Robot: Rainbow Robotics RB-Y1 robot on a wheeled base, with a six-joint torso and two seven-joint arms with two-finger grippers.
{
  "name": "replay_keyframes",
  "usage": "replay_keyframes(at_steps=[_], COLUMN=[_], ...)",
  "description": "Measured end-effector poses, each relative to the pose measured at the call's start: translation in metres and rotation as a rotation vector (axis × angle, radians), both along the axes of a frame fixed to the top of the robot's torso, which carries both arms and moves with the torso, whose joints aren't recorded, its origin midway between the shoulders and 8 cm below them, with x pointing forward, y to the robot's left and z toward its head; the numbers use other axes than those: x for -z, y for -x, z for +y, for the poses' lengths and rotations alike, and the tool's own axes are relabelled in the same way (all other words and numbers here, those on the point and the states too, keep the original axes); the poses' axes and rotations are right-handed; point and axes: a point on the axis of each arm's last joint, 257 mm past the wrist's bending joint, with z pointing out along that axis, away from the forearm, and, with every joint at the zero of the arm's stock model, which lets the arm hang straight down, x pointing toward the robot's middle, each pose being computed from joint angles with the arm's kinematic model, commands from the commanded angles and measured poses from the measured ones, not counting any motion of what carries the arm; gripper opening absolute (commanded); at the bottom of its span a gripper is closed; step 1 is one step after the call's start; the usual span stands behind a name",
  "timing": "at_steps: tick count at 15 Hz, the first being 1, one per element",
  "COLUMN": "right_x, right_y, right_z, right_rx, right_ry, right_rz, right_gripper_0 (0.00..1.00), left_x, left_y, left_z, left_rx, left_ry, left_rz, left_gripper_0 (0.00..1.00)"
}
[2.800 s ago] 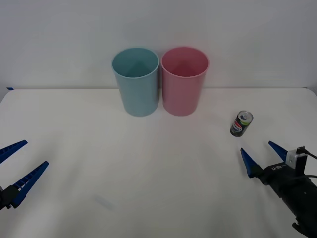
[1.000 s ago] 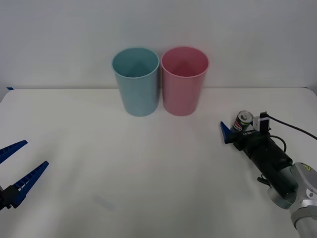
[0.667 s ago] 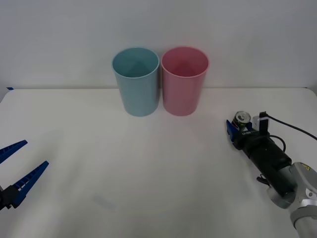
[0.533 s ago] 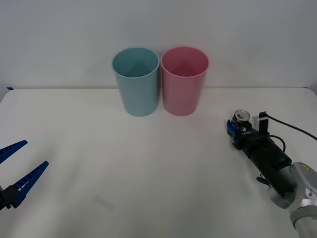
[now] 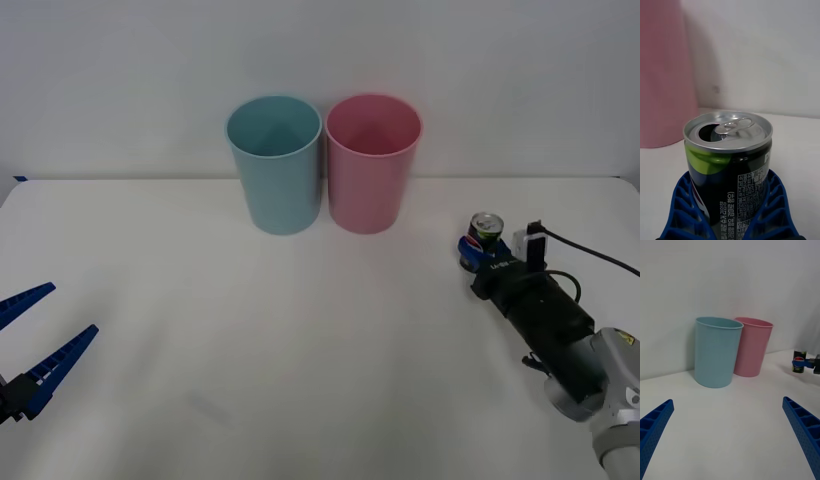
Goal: Grasp the object on the table and drop it into the matching bin: aluminum can to the light blue bin, PET bottle to the pink bin.
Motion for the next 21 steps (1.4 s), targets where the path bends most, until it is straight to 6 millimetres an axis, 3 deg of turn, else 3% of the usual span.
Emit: replay_keyframes(at_steps=[7, 11, 21], right_x=[-0.036, -0.068, -0.182], right_y=[0.038, 0.062, 0.103], right_z=[0.02, 0.04, 0.096], right_rx=[-0.109, -0.198, -0.445], right_ry=[-0.075, -0.144, -0.23], right_rz=[-0.018, -0.027, -0.141], right_gripper_0=[0.0, 0.0, 0.0], left_x=[0.0, 0.0, 0.0], left_y=[0.0, 0.0, 0.0], left_z=[0.0, 0.0, 0.0], left_rx=[0.0, 0.0, 0.0], left_ry=[0.0, 0.0, 0.0], left_rz=[0.0, 0.0, 0.0], left_gripper_0=[1.0, 1.0, 1.0])
